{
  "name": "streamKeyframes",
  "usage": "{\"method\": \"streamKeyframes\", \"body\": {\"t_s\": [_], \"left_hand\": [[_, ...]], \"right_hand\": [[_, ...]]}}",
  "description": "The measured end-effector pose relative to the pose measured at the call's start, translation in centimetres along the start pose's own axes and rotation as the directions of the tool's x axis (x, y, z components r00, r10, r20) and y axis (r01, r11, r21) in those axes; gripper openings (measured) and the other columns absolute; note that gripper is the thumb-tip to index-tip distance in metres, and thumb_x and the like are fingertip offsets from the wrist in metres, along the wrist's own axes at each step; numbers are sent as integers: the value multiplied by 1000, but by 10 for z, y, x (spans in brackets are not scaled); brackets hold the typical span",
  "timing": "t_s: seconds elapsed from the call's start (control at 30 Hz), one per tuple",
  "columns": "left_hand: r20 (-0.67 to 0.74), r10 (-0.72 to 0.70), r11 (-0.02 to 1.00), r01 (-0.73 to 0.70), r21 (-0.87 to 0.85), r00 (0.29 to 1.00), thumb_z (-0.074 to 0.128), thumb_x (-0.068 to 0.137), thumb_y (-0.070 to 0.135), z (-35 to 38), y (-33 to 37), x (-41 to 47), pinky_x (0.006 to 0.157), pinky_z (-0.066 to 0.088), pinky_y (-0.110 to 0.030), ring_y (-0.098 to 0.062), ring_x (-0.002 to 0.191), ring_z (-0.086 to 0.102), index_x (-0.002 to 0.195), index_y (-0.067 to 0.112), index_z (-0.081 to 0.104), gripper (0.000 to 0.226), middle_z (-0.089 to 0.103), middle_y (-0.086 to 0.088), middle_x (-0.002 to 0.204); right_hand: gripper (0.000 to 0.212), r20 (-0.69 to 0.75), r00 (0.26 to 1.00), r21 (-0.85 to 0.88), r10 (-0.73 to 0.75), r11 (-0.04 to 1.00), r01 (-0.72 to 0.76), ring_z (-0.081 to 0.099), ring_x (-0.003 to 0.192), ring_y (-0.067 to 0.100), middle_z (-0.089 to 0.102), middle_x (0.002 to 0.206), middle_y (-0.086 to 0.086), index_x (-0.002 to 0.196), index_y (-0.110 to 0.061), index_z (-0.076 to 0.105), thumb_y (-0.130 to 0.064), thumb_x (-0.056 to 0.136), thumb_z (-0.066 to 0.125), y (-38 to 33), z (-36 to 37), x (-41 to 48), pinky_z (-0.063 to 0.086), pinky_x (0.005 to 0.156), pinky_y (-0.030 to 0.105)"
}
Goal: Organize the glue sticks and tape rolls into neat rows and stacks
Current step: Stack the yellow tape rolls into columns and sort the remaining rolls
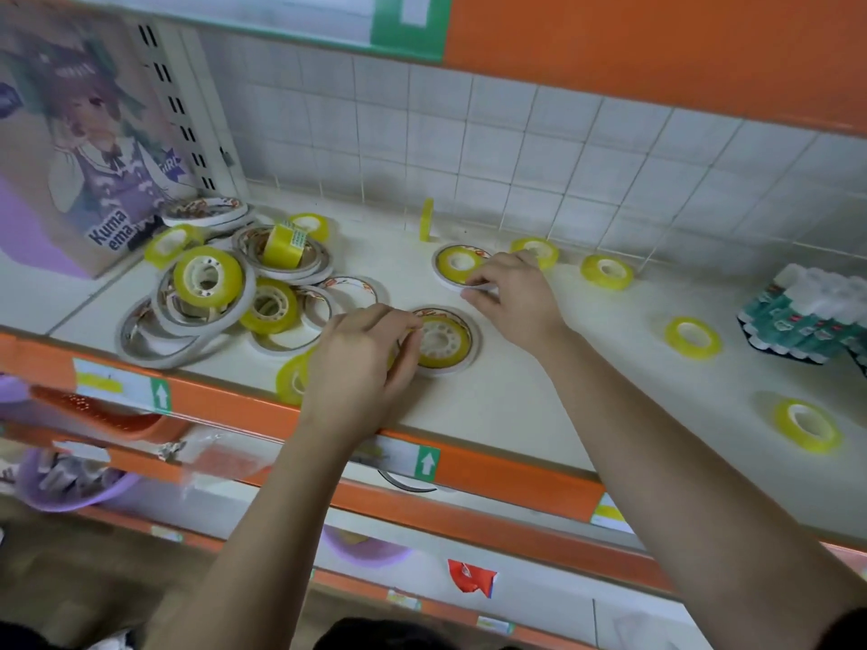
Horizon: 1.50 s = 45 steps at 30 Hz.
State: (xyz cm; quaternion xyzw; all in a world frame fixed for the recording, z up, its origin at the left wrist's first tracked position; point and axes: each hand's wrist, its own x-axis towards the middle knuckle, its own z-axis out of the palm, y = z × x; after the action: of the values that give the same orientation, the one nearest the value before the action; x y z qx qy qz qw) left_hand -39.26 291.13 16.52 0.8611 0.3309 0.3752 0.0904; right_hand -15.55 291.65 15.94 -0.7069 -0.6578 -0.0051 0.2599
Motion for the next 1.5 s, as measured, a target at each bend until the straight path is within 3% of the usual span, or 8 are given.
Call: {"method": "streamKeyframes", "body": {"t_s": [0.37, 0.5, 0.7, 0.77, 1.0, 1.1, 1.27, 1.5], "left_hand": [[63, 14, 1000, -13, -23, 998, 53, 93, 27, 0, 1, -2, 69, 51, -42, -28, 74, 62, 91, 13, 71, 23, 66, -1, 85], [103, 68, 996, -73, 45, 992, 60, 88, 26, 0, 4, -2, 60, 47, -31, -25, 75, 63, 83, 16, 72, 17, 65, 2, 79], [147, 103, 994, -107, 21, 984, 57, 85, 35, 0, 5, -2, 61, 50, -35, -23, 78, 62, 79, 18, 71, 23, 63, 4, 80], [176, 110, 994, -113, 2, 978, 58, 82, 43, -1, 5, -2, 64, 49, -34, -21, 81, 61, 79, 19, 69, 26, 62, 6, 81], [206, 117, 991, -127, 38, 972, 55, 75, 61, 2, 4, 2, 67, 46, -30, -19, 82, 59, 79, 24, 67, 39, 62, 11, 83], [217, 135, 987, -150, 56, 967, 53, 78, 59, 2, 5, 2, 69, 47, -30, -22, 85, 61, 86, 22, 70, 42, 65, 8, 90], [197, 107, 991, -122, 62, 974, 68, 74, 48, 3, 6, 1, 65, 41, -26, -22, 81, 59, 76, 19, 68, 28, 62, 5, 83], [275, 138, 985, -161, 63, 951, 63, 79, 44, 3, 4, 3, 67, 43, -31, -24, 80, 58, 79, 20, 70, 25, 65, 6, 80]], "right_hand": [[14, -75, 996, 75, -51, 996, 57, 54, 96, 31, 66, 88, 5, 87, -7, 69, -21, 88, 67, -4, -16, -4, 31, 83, 24], [15, -171, 984, 111, -46, 992, 66, 55, 92, 28, 66, 88, 3, 87, -7, 70, -21, 88, 64, -8, -33, -15, 35, 79, 25], [12, -254, 966, 117, -42, 990, 74, 50, 89, 10, 57, 85, -9, 85, -8, 69, -19, 88, 65, -10, -49, -43, 31, 81, 5], [11, -269, 962, 110, -43, 991, 75, 48, 87, 6, 56, 85, -10, 85, -8, 69, -19, 89, 66, -11, -53, -55, 31, 82, 7], [11, -274, 962, 87, -13, 995, 38, 54, 90, 20, 58, 85, -9, 87, -10, 68, -20, 90, 66, -10, -60, -92, 34, 83, 18], [11, -280, 960, 83, 12, 996, 11, 56, 90, 23, 62, 86, -5, 88, -10, 69, -20, 89, 66, -10, -61, -102, 38, 82, 21], [9, -284, 959, 77, 24, 997, -2, 57, 91, 24, 66, 88, -1, 89, -10, 69, -18, 88, 68, -13, -61, -112, 39, 83, 22], [13, -288, 955, 88, 63, 995, -39, 57, 94, 25, 66, 89, -1, 90, -10, 69, -22, 89, 65, -15, -62, -121, 41, 84, 24]]}}
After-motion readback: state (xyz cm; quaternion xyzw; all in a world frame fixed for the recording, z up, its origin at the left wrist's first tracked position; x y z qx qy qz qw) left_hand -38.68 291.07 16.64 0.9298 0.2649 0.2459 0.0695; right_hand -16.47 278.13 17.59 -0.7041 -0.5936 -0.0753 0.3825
